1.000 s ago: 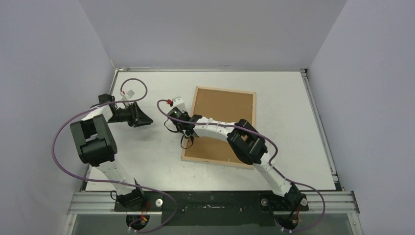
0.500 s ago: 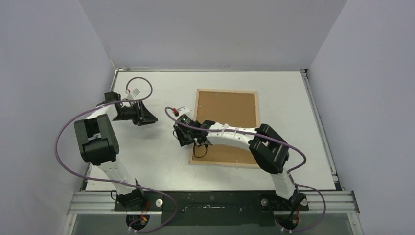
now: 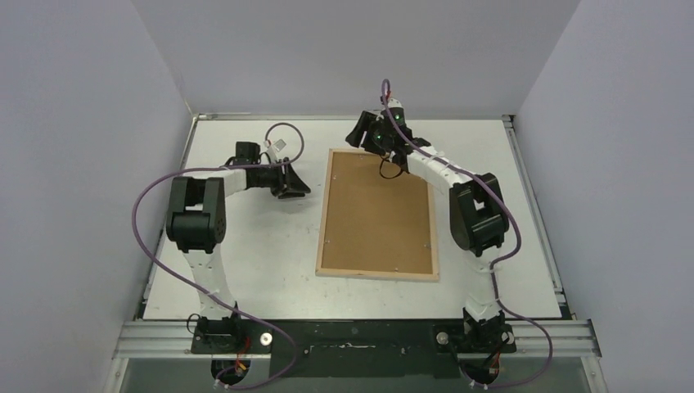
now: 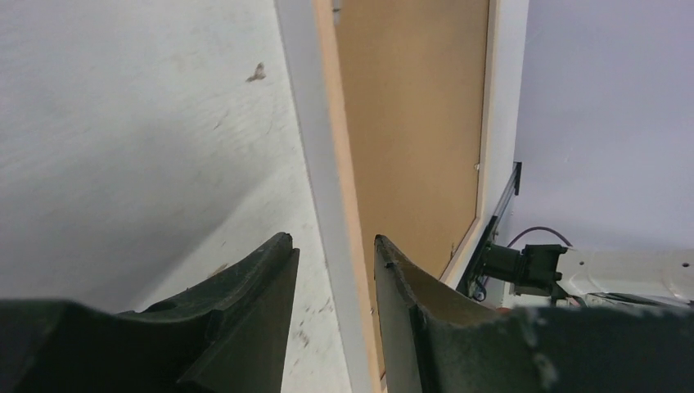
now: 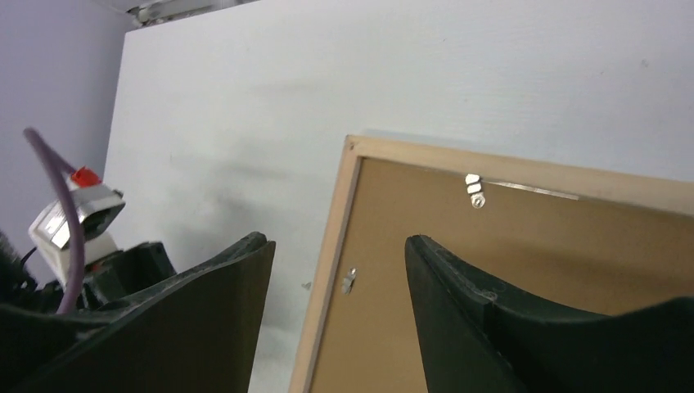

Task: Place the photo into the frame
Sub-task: Move the photo frame to the center of the board.

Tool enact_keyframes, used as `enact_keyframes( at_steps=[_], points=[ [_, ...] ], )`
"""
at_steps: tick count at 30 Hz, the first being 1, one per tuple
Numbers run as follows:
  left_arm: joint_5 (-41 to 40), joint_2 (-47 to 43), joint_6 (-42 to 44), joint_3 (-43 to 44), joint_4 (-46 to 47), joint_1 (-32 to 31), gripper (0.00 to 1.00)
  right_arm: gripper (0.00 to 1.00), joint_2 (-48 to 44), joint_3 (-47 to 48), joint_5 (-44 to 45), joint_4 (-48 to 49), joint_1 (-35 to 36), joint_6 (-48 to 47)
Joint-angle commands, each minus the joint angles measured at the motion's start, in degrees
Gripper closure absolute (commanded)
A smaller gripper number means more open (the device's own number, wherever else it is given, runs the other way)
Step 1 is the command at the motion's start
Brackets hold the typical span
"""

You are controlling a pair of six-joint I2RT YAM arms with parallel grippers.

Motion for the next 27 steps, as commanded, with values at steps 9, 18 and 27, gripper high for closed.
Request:
enact_keyframes(
  at_steps=[9, 18, 27],
  points=[
    [-0.97, 5.97, -8.61, 6.63, 12.76, -6.74, 0.62, 0.35, 24.21, 32.63, 4.45, -5.87, -4.90, -4.85],
    [-1.08, 5.98, -8.44, 3.78, 13.37, -8.80, 0.63, 0.33, 33.01, 40.52, 3.01, -8.74, -5.99, -3.41],
    [-3.05, 4.02, -4.85, 2.02, 11.39, -9.35, 0.63, 0.37, 30.96, 35.60, 1.39, -11.25, -6.51, -3.52]
  ],
)
